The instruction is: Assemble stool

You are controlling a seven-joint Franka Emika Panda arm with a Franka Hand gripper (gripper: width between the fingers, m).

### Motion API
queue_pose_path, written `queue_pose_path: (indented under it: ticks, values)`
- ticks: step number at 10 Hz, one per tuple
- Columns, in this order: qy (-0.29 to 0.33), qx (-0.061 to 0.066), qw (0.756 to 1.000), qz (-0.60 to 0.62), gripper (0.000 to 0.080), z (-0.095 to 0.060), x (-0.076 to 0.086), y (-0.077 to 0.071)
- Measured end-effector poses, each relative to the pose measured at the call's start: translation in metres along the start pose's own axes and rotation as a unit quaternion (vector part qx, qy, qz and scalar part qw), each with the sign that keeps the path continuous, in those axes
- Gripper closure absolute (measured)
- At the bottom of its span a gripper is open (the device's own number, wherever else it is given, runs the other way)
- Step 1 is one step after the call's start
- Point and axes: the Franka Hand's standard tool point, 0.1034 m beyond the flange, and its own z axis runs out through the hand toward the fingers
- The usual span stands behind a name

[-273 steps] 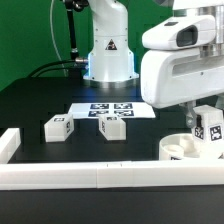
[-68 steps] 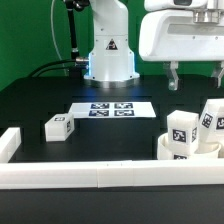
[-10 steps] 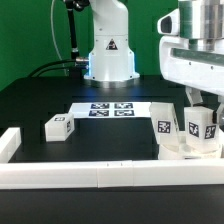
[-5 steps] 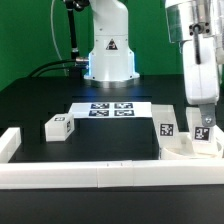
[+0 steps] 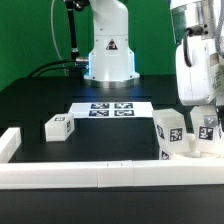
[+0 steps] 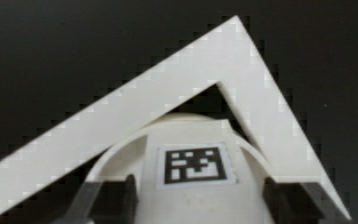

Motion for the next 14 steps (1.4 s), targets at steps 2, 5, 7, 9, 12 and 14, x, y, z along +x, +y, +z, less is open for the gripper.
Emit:
queue_pose_path:
  ticks: [2, 5, 7, 9, 12, 14]
  values:
    - [-0.037, 0.037, 0.995, 0.083, 0.0459, 0.001, -0.003, 0.002]
    - [-0.037, 0.063, 0.996, 0.054, 0.0447, 0.0, -0.005, 0.006]
    - [-0.037, 0.064, 0.997, 0.037, 0.0261, -0.001, -0.006, 0.005]
    - [-0.041, 0.065, 0.992, -0.096, 0.0185, -0.016, -0.013, 0.001]
    - [-0.039, 0.052, 0.959, -0.277, 0.0152, -0.027, -0.019, 0.004]
    - [-0.03, 0.054, 0.938, -0.341, 0.0151, -0.026, -0.018, 0.003]
